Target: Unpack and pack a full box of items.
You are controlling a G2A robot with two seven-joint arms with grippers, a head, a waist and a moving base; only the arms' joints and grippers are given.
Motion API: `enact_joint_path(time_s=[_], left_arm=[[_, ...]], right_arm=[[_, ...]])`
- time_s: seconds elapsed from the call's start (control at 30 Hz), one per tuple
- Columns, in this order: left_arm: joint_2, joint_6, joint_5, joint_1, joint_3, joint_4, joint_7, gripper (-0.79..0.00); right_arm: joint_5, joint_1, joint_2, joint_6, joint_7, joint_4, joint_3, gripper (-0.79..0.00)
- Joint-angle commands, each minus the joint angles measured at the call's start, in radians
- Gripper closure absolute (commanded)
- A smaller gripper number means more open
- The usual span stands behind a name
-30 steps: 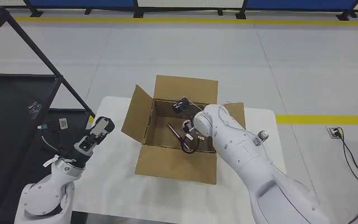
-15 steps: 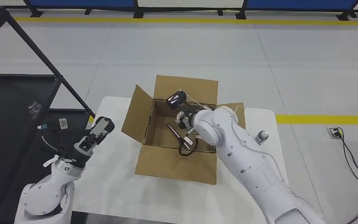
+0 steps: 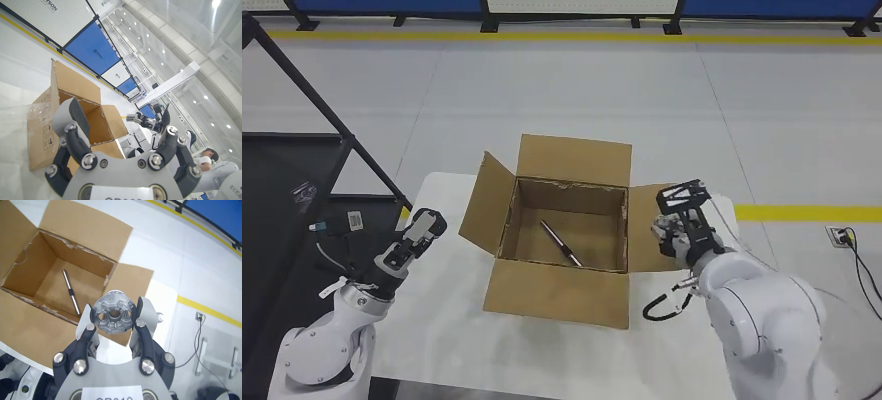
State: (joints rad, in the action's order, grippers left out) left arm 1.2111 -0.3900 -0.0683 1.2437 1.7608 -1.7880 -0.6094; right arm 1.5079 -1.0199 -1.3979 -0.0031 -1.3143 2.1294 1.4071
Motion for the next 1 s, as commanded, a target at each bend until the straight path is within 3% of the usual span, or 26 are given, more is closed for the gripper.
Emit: enact_joint_path(time_s=[0.0,0.13,0.3,0.97], left_arm=[[0.0,0.0,0.0,0.0,0.0,0.0,0.0,-0.785],[0.0,0.0,0.0,0.0,0.0,0.0,0.0,-0.785],[0.0,0.0,0.0,0.0,0.0,0.0,0.0,-0.785],[0.0,0.0,0.0,0.0,0.0,0.0,0.0,-0.785]], right_arm=[[-0.009,-0.066,0.004,0.007,-0.007,0.024,0.055,0.0],[-0.034,-0.153,0.011,0.021,-0.022,-0.002,0.147,0.0],[-0.064,-0.171,0.016,0.051,0.01,-0.155,0.218,0.0],[-0.088,0.021,0.03,0.029,0.193,-0.674,0.21,0.0]])
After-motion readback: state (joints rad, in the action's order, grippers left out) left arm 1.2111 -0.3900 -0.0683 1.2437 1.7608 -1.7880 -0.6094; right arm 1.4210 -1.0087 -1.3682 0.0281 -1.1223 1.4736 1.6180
